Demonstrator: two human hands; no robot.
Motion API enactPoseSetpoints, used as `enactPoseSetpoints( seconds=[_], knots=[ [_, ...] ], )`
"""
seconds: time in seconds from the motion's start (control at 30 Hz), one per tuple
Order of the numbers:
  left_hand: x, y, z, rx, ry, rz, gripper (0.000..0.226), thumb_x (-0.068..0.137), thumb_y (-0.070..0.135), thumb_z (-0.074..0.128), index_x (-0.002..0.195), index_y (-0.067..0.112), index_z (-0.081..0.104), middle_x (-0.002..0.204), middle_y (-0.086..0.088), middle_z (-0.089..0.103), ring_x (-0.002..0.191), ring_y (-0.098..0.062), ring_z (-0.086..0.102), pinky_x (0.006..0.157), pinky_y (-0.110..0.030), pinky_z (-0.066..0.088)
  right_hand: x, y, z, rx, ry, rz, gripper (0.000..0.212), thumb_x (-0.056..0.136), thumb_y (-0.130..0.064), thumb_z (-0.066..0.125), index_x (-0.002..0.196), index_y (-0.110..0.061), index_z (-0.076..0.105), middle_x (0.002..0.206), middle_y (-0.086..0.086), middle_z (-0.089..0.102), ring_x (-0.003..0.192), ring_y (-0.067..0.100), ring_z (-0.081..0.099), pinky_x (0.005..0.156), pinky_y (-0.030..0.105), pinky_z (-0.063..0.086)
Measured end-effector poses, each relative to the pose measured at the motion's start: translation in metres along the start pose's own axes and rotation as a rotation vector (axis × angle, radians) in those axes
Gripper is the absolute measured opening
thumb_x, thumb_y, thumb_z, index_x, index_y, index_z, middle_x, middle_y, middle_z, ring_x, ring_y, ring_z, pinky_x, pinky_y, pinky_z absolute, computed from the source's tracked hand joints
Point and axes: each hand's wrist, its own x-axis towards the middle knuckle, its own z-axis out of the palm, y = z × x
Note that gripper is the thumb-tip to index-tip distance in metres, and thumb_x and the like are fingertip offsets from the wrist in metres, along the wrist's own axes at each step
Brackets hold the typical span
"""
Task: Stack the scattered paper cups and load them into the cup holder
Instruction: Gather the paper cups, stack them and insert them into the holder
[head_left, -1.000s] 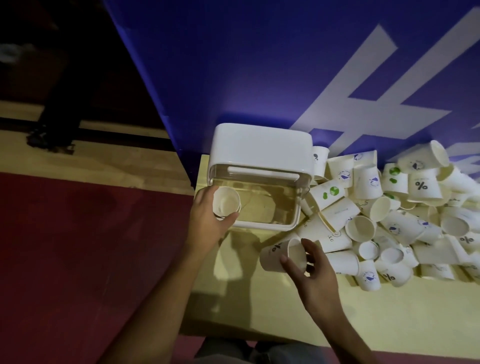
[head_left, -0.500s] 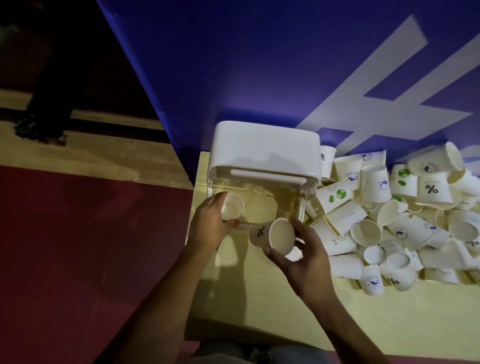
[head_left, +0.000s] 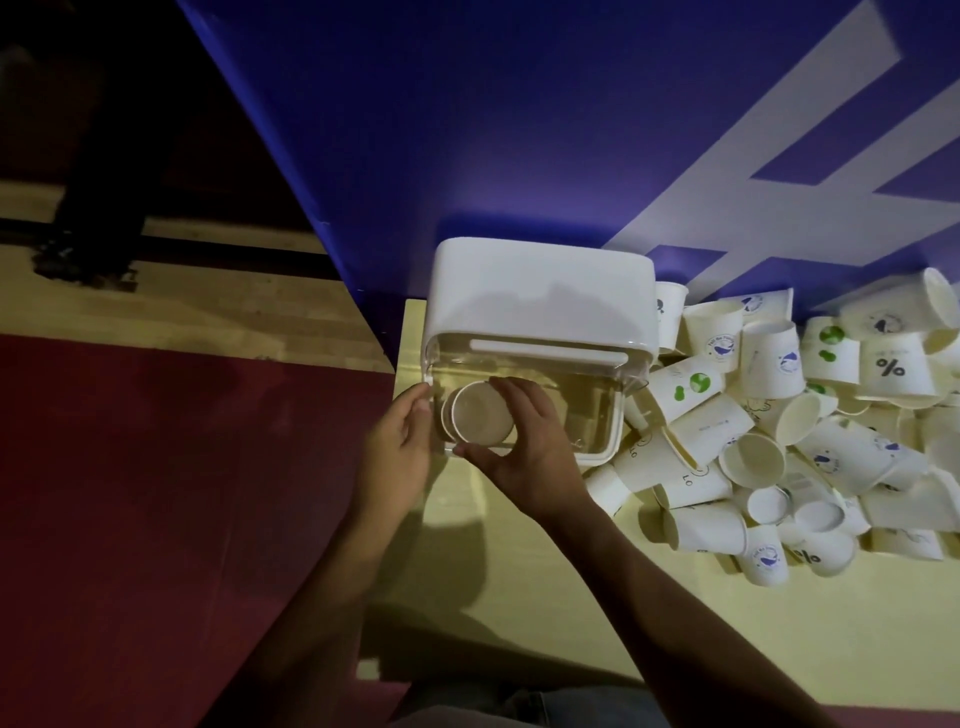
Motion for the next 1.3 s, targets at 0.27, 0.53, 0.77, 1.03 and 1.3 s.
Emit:
enactPoseSetpoints(
  seconds=[0.27, 0.53, 0.77, 1.03, 1.3],
  knots=[
    [0.012, -0.003, 0.013, 0.205, -0.117, 0.084, 0.037, 0.098, 0.007, 0.062, 0.134, 0.018, 0.065, 0.111, 0.015, 0.068, 0.098, 0.006, 0.065, 0.081, -0.004, 0.044, 0.013, 0.019, 0.021, -0.05, -0.146, 0.131, 0.081, 0.081, -0.047, 0.082, 0.147, -0.015, 0.048, 0.144, 0.004, 0.055, 0.127, 0.024, 0.051, 0.103, 0.038, 0.046],
    [0.012, -0.01, 0.017, 0.236, -0.131, 0.08, 0.04, 0.096, 0.009, 0.066, 0.134, 0.02, 0.064, 0.117, 0.007, 0.073, 0.104, -0.005, 0.067, 0.086, -0.014, 0.05, 0.016, 0.027, 0.022, -0.037, -0.277, 0.226, 0.078, 0.093, -0.043, 0.07, 0.159, -0.027, 0.032, 0.154, 0.001, 0.049, 0.135, 0.025, 0.048, 0.108, 0.041, 0.044],
    [0.012, -0.008, 0.017, 0.23, -0.146, 0.074, 0.038, 0.095, 0.014, 0.068, 0.132, 0.025, 0.064, 0.11, 0.007, 0.074, 0.1, -0.007, 0.069, 0.087, -0.034, 0.059, 0.02, 0.034, 0.022, -0.071, -0.314, 0.205, 0.08, 0.094, -0.044, 0.068, 0.16, -0.032, 0.025, 0.158, 0.0, 0.044, 0.138, 0.027, 0.045, 0.111, 0.045, 0.042],
    [-0.022, 0.016, 0.017, 0.295, 0.044, 0.222, 0.046, 0.089, 0.015, 0.076, 0.133, 0.012, 0.061, 0.127, -0.004, 0.063, 0.106, -0.008, 0.055, 0.084, -0.015, 0.041, -0.032, 0.028, -0.007, -0.068, -0.103, 0.223, 0.075, 0.097, -0.057, 0.052, 0.158, -0.017, 0.034, 0.152, 0.01, 0.05, 0.139, 0.028, 0.047, 0.112, 0.042, 0.043],
    [-0.077, 0.061, 0.119, 0.318, -0.324, 0.428, 0.047, 0.094, 0.042, 0.064, 0.133, 0.016, 0.058, 0.133, -0.001, 0.059, 0.118, -0.019, 0.059, 0.088, -0.033, 0.053, -0.15, 0.079, -0.075, -0.044, 0.072, 0.46, 0.034, 0.098, -0.039, 0.06, 0.13, -0.026, 0.063, 0.124, -0.01, 0.067, 0.113, 0.007, 0.061, 0.094, 0.027, 0.052]
  ],
)
